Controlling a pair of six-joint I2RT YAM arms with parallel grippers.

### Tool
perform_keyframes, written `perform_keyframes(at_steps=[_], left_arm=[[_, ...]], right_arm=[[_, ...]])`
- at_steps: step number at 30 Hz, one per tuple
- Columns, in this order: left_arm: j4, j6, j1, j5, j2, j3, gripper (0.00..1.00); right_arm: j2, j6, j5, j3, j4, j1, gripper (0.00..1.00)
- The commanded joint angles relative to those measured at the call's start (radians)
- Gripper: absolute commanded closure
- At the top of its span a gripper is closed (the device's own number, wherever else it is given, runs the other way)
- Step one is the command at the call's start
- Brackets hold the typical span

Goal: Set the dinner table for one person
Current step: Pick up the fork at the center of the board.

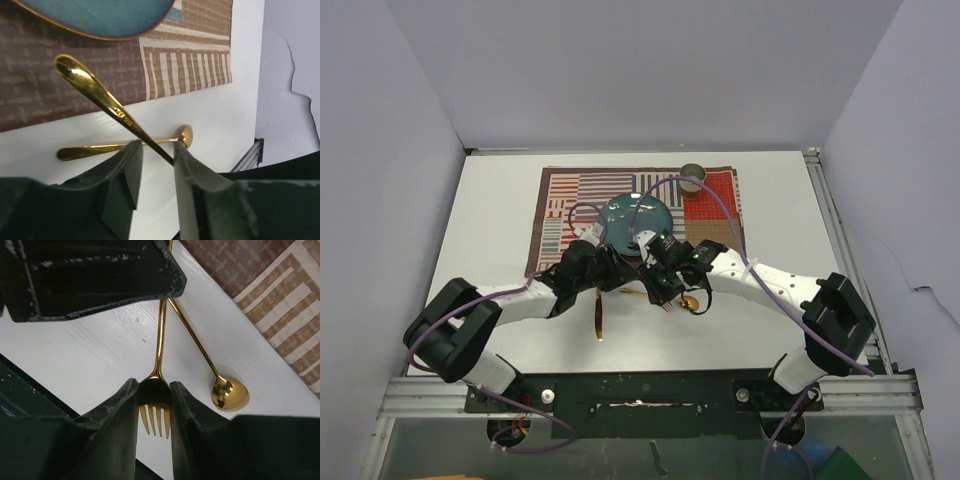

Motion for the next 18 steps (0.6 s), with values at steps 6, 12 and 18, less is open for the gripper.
perform_keyframes(at_steps=[6,12,18], left_arm=[[0.182,-0.059,-0.054,-0.043,0.067,0.027,1.0],[0.163,-0.053,-0.064,-0.061,0.046,0.034,1.0],[0.13,-0.045,-0.066,-0.077,0.004,0.037,1.0]], right_arm=[[-0.049,0.006,-0.008,-0.025,0.048,-0.015,1.0],[-0.05,0.005,-0.007,-0.041,0.056,-0.021,1.0],[-0.037,0.007,-0.016,-0.053,0.059,-0.024,0.97]])
